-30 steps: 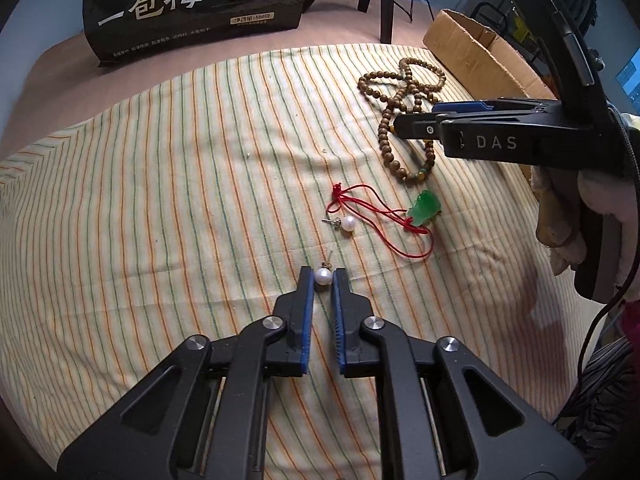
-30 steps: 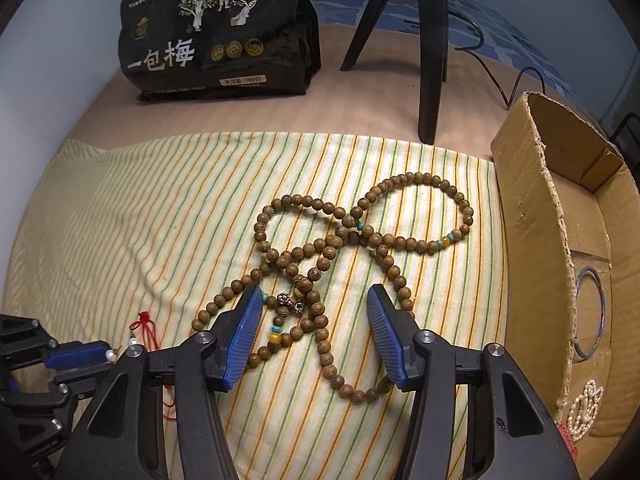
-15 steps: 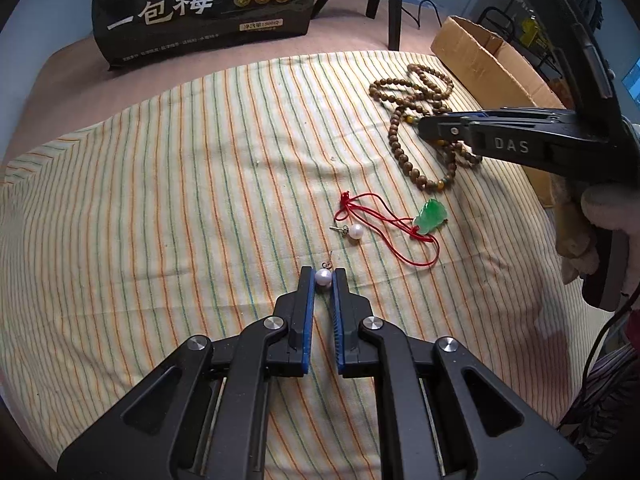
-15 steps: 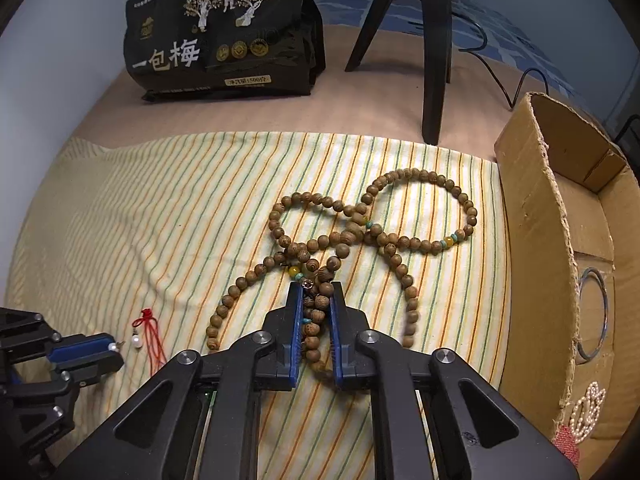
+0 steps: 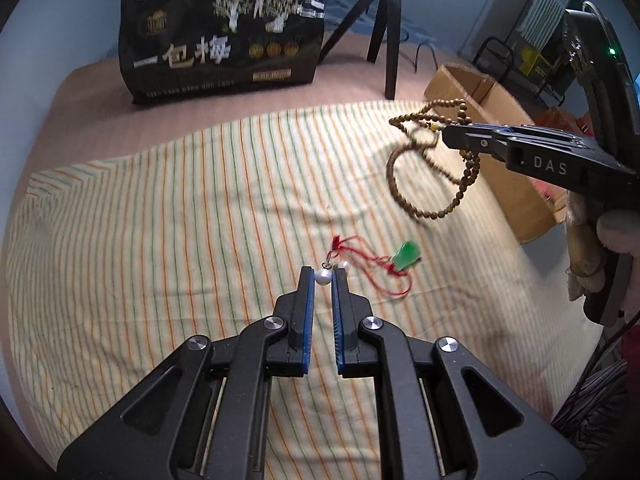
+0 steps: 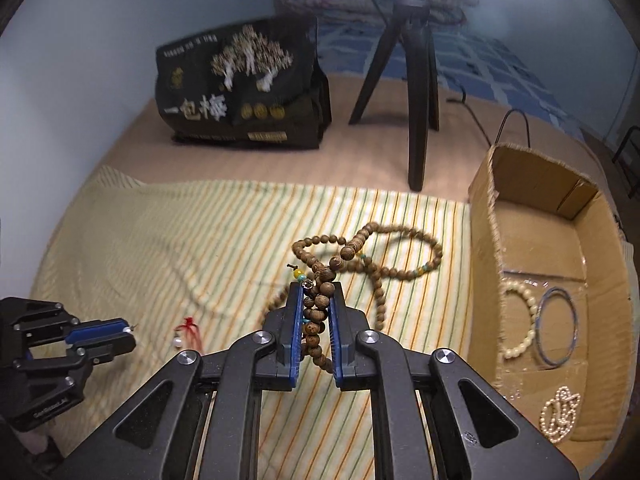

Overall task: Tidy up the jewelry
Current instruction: 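Carry the earring in left gripper while right gripper carries the mala toward the box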

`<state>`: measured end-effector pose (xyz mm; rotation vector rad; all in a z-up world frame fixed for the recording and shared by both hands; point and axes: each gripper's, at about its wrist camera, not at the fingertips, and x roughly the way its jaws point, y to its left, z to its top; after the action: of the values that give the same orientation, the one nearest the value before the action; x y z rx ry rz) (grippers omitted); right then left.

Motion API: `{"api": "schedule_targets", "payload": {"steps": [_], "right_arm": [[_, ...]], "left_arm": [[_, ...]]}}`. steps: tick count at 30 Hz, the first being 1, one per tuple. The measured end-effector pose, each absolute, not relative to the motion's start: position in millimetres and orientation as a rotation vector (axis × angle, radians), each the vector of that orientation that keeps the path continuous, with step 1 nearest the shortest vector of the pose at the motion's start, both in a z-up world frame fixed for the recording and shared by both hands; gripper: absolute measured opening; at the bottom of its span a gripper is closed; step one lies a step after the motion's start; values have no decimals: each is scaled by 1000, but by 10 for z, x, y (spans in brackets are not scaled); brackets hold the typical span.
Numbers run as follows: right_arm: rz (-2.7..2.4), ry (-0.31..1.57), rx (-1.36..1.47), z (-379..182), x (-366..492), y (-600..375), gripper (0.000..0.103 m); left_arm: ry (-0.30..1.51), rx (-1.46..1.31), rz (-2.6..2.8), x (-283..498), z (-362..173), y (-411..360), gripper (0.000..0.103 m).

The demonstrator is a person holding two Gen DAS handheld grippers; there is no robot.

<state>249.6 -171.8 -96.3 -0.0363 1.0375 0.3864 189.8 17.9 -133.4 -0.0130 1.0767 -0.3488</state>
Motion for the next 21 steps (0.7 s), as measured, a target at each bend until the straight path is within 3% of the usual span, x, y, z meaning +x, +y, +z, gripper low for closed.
{"api": "schedule_targets", "payload": {"steps": [21], "right_arm": [[396, 775, 88, 185, 2145, -2366, 10]], "left_arm": [[898, -82, -404, 1830, -587, -76, 6]]}}
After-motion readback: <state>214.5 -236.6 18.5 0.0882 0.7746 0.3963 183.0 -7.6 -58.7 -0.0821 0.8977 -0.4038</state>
